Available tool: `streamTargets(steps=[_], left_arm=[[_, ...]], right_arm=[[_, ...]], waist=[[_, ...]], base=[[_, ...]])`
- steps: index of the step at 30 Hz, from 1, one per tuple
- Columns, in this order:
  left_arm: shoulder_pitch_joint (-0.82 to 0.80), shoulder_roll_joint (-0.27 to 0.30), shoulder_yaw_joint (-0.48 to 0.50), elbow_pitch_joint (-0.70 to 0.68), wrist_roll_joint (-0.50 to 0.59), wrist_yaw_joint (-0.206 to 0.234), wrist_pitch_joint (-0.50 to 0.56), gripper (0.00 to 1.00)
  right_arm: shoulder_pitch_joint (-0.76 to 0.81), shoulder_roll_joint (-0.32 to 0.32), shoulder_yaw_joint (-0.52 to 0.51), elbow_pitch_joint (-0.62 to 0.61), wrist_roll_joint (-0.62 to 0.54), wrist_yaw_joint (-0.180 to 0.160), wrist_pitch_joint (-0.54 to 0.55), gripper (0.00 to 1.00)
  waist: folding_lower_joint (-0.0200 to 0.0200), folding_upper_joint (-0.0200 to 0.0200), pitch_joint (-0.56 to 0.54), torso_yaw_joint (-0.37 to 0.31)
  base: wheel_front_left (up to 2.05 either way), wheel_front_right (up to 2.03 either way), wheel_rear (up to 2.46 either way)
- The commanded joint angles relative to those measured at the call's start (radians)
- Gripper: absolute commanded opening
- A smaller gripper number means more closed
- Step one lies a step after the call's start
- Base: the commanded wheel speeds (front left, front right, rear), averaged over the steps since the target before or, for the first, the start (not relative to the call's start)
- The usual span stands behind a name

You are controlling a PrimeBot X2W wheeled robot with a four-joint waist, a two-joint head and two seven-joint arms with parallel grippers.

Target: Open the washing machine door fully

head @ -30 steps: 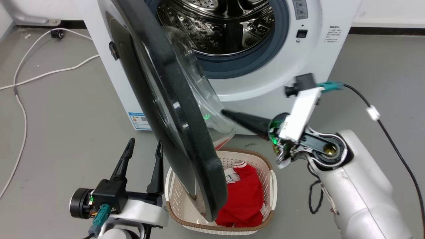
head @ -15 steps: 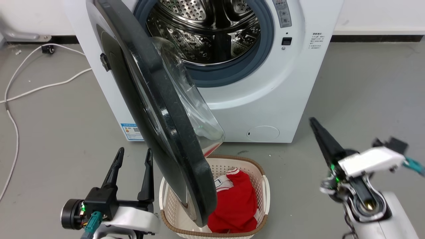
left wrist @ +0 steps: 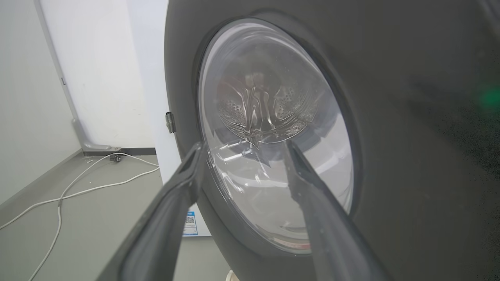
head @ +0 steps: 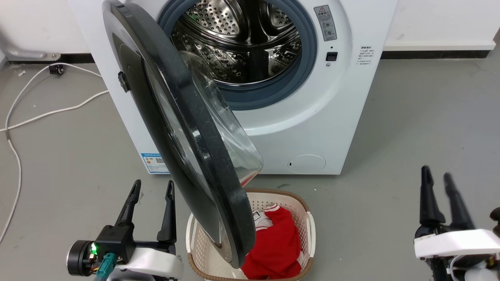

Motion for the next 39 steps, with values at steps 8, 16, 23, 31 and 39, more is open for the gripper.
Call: streamTargets(steps=[8, 16, 23, 31, 39], left_arm=[[0.000, -0.001, 0.016, -0.007, 0.013, -0.007, -0.002, 1.00], [-0.005, -0.001, 0.026, -0.015, 0.028, -0.014, -0.002, 1.00], [-0.006, -0.001, 0.027, -0.016, 0.035, -0.017, -0.002, 1.00], [-0.008, -0.001, 0.028, -0.010, 0.040, -0.022, -0.002, 1.00], [-0.008, -0.001, 0.023, -0.006, 0.037, -0.021, -0.002, 1.00]], right_arm=[[0.049, 0.047, -0.066, -0.228, -0.503, 0.000, -0.015, 1.00], [0.130, 0.061, -0.037, -0.335, -0.672, 0.000, -0.007, 1.00], [0.174, 0.061, -0.012, -0.260, -0.597, 0.000, 0.001, 1.00], [0.144, 0.061, -0.010, -0.224, -0.591, 0.000, -0.011, 1.00], [0.136, 0.061, -0.014, -0.218, -0.591, 0.000, -0.013, 1.00]], waist=[[0.0001, 0.0000, -0.002, 0.001], [0.0001, 0.0000, -0.002, -0.001], [0.0001, 0.0000, -0.002, -0.007], [0.0001, 0.0000, -0.001, -0.011], [0.0001, 0.0000, 0.001, -0.012]], base=[[0.00, 0.00, 0.00], [0.00, 0.00, 0.00], [0.00, 0.00, 0.00], [0.00, 0.00, 0.00], [0.00, 0.00, 0.00]])
